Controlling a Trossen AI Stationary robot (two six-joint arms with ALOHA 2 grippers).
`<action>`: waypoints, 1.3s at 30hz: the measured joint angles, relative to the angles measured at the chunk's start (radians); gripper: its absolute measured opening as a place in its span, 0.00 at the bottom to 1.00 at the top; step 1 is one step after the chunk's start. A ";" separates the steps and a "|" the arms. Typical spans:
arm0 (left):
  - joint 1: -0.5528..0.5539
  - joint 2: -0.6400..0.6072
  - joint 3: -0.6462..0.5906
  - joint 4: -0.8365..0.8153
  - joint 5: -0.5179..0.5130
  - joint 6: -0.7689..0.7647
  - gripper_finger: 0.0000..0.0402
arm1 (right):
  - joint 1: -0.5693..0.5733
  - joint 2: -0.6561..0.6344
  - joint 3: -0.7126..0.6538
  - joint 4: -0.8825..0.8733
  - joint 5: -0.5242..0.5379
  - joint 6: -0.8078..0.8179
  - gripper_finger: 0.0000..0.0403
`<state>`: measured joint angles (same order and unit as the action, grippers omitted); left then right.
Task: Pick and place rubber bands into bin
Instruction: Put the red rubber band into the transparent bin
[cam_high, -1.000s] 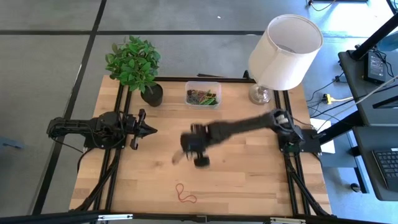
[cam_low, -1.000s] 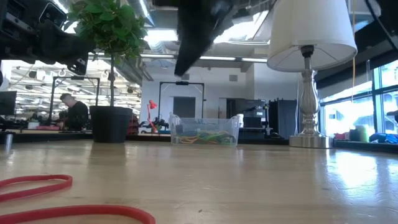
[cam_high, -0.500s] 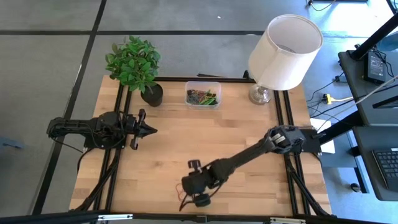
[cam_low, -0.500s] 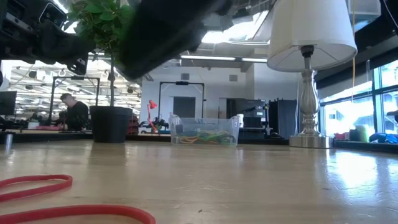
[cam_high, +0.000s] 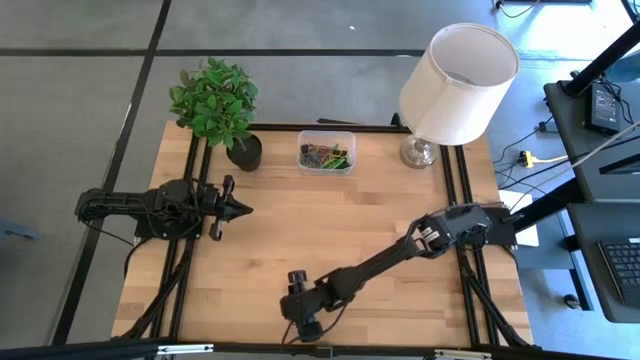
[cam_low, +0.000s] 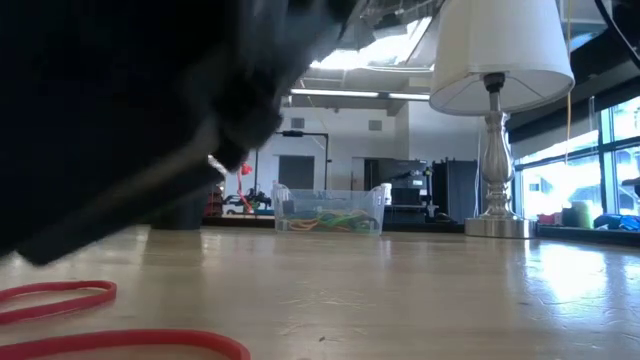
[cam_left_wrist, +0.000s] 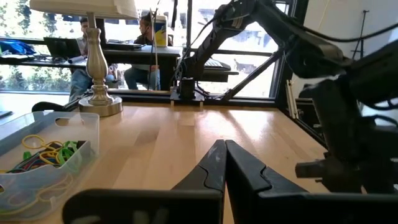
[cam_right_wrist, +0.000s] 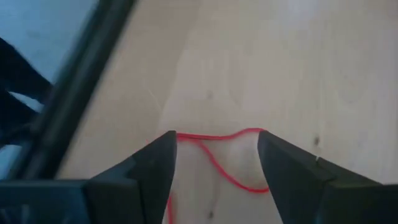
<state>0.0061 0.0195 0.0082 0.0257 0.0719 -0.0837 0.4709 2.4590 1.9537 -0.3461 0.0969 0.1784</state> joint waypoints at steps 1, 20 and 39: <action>0.000 0.000 0.000 0.000 0.000 0.000 0.00 | 0.000 0.007 0.000 0.006 0.007 -0.001 0.57; 0.000 0.000 0.000 0.000 0.000 0.000 0.00 | -0.003 0.077 0.007 0.001 0.017 -0.005 0.08; 0.000 0.000 0.000 0.000 0.000 0.000 0.00 | -0.135 -0.110 -0.004 -0.316 0.004 -0.186 0.00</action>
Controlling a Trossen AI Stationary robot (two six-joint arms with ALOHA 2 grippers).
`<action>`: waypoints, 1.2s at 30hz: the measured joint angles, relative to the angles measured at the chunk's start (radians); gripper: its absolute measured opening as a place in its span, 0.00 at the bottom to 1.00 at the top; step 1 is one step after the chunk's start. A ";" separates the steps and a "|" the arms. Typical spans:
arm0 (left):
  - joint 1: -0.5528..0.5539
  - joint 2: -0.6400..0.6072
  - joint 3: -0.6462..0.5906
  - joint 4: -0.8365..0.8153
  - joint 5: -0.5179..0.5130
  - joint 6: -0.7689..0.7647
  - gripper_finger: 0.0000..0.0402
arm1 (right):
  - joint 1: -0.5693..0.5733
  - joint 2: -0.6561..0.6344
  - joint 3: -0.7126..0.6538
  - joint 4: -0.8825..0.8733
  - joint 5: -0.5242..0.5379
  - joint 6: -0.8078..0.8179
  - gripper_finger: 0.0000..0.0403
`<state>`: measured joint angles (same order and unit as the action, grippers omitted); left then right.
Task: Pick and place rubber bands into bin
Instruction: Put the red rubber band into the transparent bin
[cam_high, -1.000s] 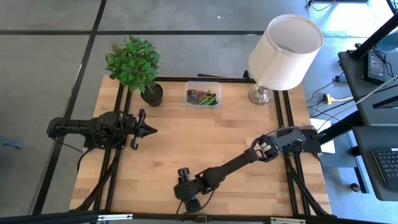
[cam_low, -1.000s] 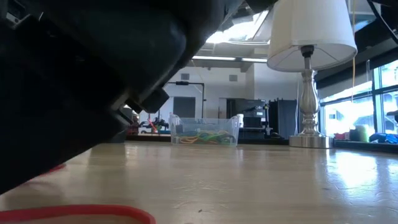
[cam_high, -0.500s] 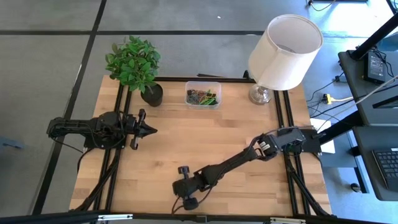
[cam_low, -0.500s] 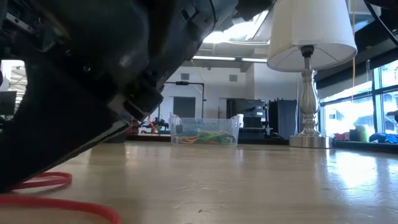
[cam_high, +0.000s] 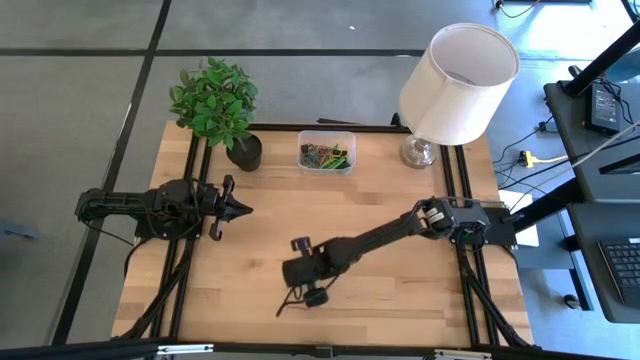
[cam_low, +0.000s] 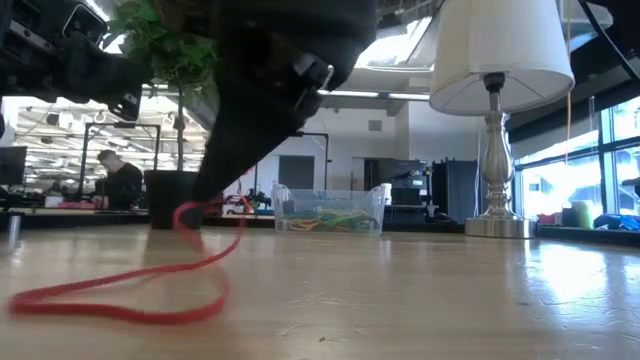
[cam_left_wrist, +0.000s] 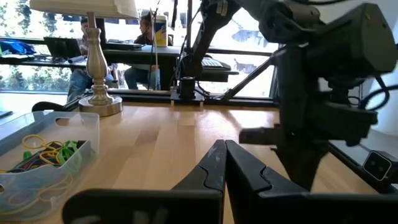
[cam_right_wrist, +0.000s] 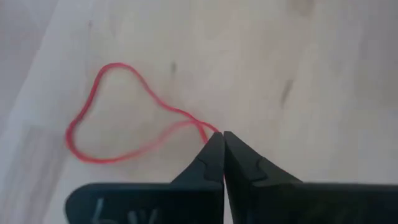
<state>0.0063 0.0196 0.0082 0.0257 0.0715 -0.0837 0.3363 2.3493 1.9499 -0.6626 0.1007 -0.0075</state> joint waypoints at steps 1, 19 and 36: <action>0.000 0.000 0.000 0.000 0.000 0.000 0.00 | -0.011 -0.007 0.000 -0.013 -0.002 -0.019 0.00; 0.000 0.000 0.000 0.000 0.000 0.000 0.00 | -0.329 -0.258 0.002 -0.108 -0.017 -0.349 0.00; 0.000 0.000 0.000 0.000 0.000 0.000 0.00 | -0.756 -0.317 0.003 -0.185 -0.027 -0.391 0.00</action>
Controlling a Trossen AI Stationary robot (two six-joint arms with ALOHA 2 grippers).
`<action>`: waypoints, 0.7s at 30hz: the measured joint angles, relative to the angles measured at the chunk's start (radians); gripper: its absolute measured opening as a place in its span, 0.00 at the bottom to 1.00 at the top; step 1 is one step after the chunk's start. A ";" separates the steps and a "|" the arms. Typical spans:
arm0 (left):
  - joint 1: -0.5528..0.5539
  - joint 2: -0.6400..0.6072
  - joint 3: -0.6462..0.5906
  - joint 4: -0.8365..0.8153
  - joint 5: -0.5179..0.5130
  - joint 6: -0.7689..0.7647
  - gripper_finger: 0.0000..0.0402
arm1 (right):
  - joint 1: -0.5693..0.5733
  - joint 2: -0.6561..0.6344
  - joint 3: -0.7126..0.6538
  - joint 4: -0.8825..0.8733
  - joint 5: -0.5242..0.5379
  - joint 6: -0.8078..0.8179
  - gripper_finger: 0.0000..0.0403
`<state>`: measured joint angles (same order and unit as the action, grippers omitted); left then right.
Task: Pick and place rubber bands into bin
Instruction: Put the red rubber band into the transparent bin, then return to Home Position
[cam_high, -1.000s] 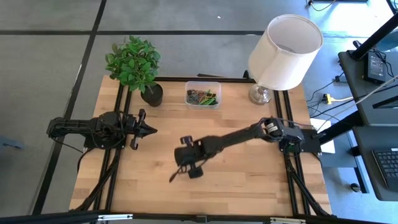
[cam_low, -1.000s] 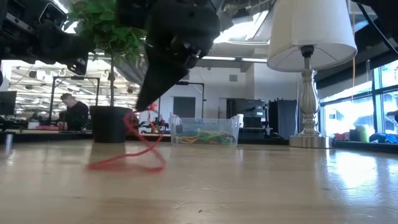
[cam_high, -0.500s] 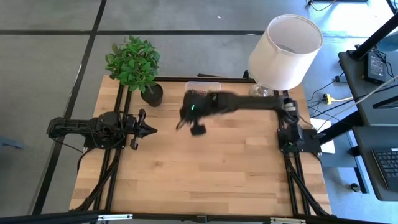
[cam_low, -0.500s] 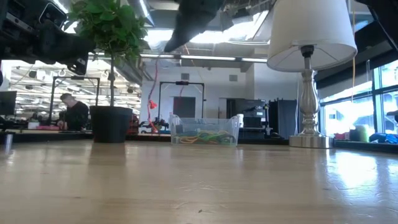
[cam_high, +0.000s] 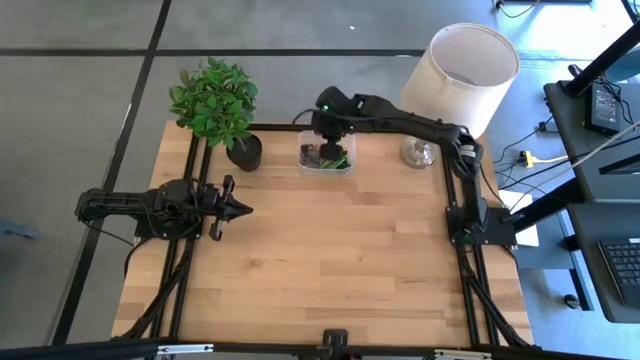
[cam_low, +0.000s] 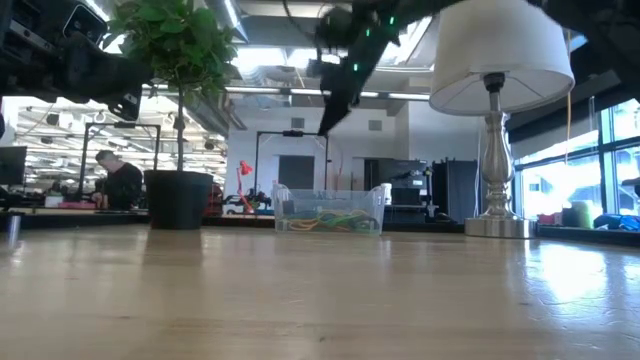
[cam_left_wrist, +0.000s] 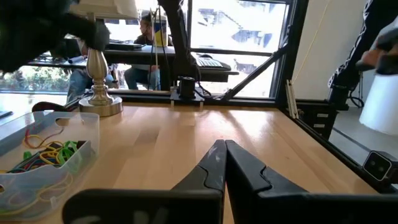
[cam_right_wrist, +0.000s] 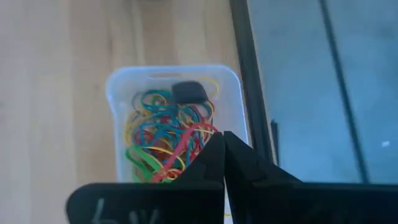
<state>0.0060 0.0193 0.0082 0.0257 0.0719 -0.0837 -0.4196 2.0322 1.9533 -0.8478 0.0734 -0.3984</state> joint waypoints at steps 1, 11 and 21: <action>0.000 0.000 0.000 0.000 0.000 0.000 0.00 | -0.014 0.017 0.000 0.002 -0.015 0.000 0.00; 0.000 0.000 0.000 0.000 0.000 0.000 0.00 | -0.076 0.163 0.000 -0.063 -0.111 0.027 0.07; 0.000 0.000 0.000 0.000 0.000 0.000 0.00 | -0.088 0.167 0.000 -0.069 -0.122 0.028 0.29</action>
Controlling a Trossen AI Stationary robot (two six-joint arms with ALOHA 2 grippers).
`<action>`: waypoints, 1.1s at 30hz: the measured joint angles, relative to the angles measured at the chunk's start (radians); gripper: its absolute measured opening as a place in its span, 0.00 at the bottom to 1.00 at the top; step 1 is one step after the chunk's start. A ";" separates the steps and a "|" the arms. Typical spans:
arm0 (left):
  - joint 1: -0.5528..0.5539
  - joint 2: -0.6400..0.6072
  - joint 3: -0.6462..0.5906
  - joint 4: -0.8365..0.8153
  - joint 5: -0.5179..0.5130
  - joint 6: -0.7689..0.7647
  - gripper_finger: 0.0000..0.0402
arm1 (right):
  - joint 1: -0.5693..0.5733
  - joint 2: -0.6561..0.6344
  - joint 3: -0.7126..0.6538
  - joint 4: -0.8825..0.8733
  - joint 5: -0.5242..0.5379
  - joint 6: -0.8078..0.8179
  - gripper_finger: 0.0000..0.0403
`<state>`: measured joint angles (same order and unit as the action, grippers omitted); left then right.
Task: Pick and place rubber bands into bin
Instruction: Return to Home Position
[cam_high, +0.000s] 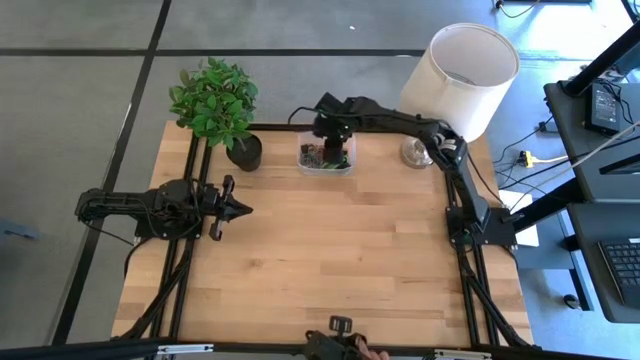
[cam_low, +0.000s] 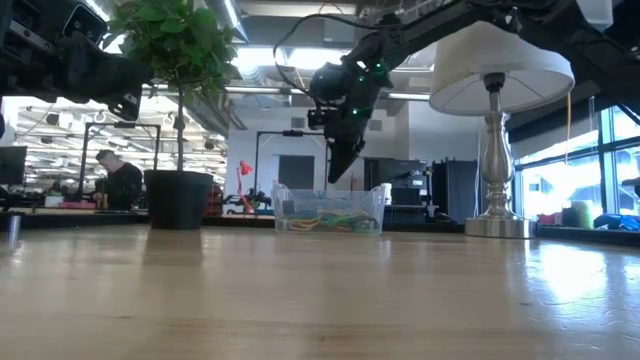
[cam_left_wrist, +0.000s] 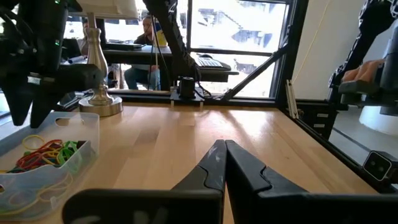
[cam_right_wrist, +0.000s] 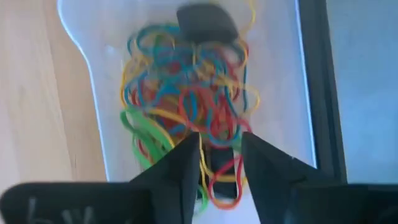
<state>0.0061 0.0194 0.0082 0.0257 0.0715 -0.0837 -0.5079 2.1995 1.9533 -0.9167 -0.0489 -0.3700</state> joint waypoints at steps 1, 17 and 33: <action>0.000 0.000 0.000 0.000 0.000 0.000 0.00 | 0.000 -0.001 0.000 -0.012 0.000 -0.001 0.31; 0.000 0.000 0.000 0.000 0.000 0.000 0.00 | 0.073 -0.005 0.000 -0.024 -0.050 0.094 0.01; 0.000 0.000 0.000 0.000 0.000 0.000 0.00 | 0.270 -0.005 0.000 -0.056 -0.020 0.288 0.00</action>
<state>0.0062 0.0194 0.0082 0.0257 0.0715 -0.0837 -0.2376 2.1944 1.9533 -0.9728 -0.0685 -0.0815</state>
